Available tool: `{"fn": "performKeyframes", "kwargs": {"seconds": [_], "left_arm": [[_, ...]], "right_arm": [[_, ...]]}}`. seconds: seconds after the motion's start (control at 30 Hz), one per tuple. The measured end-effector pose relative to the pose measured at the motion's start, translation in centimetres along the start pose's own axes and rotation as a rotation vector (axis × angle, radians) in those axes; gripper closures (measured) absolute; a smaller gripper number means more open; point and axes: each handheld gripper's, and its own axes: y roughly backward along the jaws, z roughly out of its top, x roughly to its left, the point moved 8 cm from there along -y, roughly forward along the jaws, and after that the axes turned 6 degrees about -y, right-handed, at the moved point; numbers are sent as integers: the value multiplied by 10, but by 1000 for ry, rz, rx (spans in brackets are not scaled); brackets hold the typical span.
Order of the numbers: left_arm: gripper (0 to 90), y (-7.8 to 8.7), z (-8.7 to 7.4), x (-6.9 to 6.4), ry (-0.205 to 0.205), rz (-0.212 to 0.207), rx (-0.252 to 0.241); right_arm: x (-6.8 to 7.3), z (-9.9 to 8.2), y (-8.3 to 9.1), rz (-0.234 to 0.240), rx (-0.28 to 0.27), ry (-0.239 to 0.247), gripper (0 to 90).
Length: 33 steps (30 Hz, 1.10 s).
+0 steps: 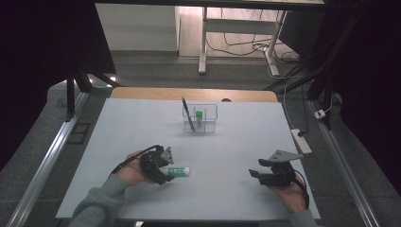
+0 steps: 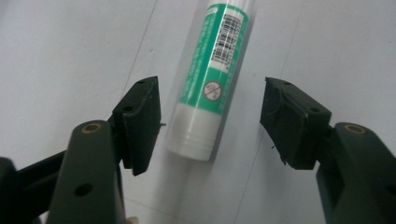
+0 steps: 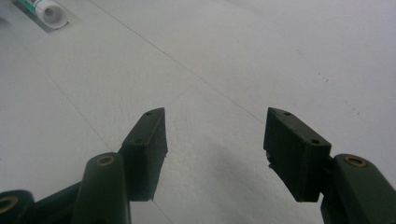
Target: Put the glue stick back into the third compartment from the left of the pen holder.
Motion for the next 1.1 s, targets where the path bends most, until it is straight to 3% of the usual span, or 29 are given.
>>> {"fn": "performKeyframes", "kwargs": {"seconds": [0.27,0.43,0.63,0.93,1.1], "left_arm": [[445,-6,0,1,-16,6,23],[467,-11,16,1,-48,-3,15],[502,-17,35,1,-109,-19,40],[526,-16,34,0,-106,-23,41],[517,-9,22,2,-88,-28,56]], "right_arm": [[0,0,0,1,-1,-1,394],[0,0,0,0,2,-1,394],[0,0,0,1,0,-1,394],[-1,0,0,0,3,-1,394],[-1,0,1,-2,-1,-3,394]]}}
